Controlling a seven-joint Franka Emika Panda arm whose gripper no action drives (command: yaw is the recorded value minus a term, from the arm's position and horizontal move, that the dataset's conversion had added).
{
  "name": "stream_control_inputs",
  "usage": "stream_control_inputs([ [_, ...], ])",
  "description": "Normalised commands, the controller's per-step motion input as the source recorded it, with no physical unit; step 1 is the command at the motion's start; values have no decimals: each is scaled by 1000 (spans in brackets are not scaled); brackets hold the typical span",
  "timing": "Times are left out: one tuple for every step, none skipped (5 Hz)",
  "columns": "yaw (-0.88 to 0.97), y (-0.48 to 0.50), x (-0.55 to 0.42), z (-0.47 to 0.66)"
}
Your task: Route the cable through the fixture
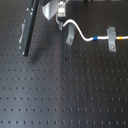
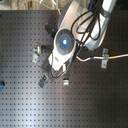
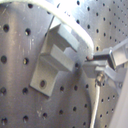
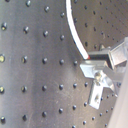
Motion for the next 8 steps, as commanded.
stream_control_inputs([
  [0, -33, 28, -386],
  [0, -15, 11, -429],
  [-409, -283, 105, 1],
  [-749, -256, 157, -1],
  [0, -15, -9, 0],
  [-246, -307, -166, 124],
  [-114, -113, -118, 34],
  [0, -3, -114, 3],
])
